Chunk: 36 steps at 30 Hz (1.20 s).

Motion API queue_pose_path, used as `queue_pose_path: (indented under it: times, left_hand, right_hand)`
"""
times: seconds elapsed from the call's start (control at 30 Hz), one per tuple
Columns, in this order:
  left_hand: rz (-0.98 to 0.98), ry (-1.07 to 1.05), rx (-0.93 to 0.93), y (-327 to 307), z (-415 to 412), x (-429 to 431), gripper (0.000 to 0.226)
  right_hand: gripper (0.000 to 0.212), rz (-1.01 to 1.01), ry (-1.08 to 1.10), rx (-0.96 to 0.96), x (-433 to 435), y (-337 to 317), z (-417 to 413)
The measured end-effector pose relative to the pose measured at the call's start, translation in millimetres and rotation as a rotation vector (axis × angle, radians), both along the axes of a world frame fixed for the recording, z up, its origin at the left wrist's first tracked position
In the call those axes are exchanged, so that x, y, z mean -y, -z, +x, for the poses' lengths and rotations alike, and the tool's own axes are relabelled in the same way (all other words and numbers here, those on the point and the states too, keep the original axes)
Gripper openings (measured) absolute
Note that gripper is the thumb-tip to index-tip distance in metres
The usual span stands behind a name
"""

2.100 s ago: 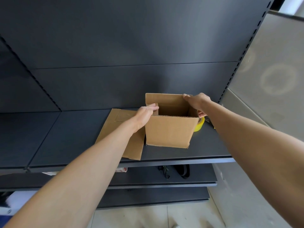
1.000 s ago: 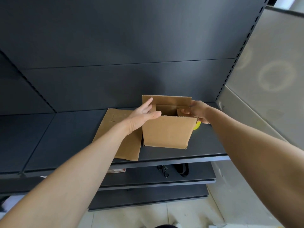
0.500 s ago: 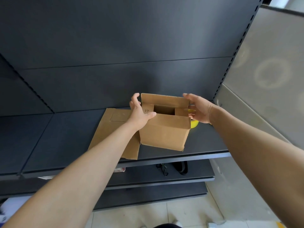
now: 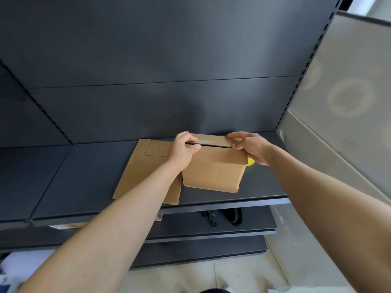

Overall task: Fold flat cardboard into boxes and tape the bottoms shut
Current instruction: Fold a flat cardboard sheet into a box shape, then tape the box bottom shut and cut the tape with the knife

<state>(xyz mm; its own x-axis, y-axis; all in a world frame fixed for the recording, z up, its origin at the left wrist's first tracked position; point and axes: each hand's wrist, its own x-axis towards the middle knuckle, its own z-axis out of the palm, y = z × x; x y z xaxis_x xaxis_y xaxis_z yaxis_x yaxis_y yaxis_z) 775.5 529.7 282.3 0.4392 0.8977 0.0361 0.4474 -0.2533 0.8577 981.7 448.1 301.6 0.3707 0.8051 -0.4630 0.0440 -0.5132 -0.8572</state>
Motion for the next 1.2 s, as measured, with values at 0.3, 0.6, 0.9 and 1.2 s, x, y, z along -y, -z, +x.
queue_pose_path:
  times: [0.3, 0.6, 0.9, 1.2]
  left_hand:
    - [-0.036, 0.033, -0.064, 1, -2, -6, 0.028]
    - [0.292, 0.04, -0.325, -9, 14, -5, 0.022]
    - [0.171, 0.116, -0.215, -11, 36, -2, 0.011]
    - [0.12, 0.046, -0.282, -17, 44, -4, 0.007]
  right_hand:
    - [0.041, 0.01, 0.031, -0.071, 1, 1, -8]
    - [0.048, -0.012, -0.023, 0.22, 3, 10, -15]
    - [0.03, -0.023, 0.117, 0.274, 10, 13, 26]
    - [0.062, -0.443, -0.477, 0.87, -13, 69, 67]
